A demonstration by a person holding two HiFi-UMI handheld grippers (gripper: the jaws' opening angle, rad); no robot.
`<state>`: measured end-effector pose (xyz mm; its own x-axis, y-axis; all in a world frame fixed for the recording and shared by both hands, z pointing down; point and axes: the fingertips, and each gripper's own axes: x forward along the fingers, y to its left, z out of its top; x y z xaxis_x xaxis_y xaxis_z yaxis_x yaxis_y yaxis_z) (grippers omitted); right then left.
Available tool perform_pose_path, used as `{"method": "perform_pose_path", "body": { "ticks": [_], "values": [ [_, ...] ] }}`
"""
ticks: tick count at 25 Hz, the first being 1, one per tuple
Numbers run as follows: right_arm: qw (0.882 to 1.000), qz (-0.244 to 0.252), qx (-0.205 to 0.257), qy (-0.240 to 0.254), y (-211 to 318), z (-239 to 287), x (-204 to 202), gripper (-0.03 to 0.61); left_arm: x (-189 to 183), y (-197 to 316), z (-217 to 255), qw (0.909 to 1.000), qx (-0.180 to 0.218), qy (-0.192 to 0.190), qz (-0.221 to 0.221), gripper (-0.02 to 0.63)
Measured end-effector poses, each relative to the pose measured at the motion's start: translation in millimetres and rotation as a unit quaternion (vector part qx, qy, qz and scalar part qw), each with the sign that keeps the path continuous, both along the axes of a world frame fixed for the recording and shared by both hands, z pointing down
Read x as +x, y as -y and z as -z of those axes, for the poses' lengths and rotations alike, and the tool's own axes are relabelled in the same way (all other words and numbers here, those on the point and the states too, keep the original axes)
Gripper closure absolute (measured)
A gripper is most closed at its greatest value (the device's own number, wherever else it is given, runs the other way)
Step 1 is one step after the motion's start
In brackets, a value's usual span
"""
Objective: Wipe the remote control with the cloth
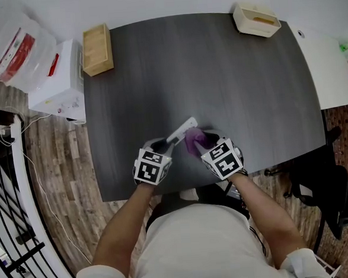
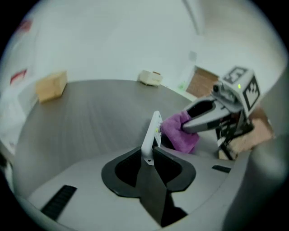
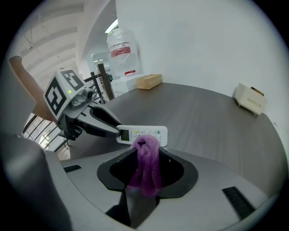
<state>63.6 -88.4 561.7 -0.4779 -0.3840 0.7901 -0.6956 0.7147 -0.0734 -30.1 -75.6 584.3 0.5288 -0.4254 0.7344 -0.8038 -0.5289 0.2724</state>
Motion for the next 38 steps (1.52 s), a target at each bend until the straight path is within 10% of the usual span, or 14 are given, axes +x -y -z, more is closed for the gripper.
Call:
{"method": "perform_pose_path", "body": {
  "ticks": [5,13,19,31,38],
  "values": [
    [1.0,-0.014,0.008,0.017,-5.6,19.3,8.9,0.437,1.7,2.9,7.6,0.9764,0.128,0.141,-0.102,0.526],
    [0.995,0.082,0.023,0.049,-4.3,53.4,-74.7,0.437,4.8,-5.7,9.2,0.9381,0.203,0.224,-0.168,0.528],
    [0.998,0.058,-0.031,0.023,-3.6,21.4,-64.0,0.437,8.4,-16.2,8.5,0.9103,0.242,0.263,-0.21,0.532],
    [0.999,0.041,-0.004,-0.029,-1.0,22.4,-29.0,0.437,11.8,-15.8,8.0,0.9243,0.225,0.238,-0.196,0.534],
    [0.997,-0.042,0.008,-0.061,18.1,18.7,34.1,0.437,9.4,-9.2,5.9,0.9534,0.166,0.185,-0.171,0.534]
  ]
}}
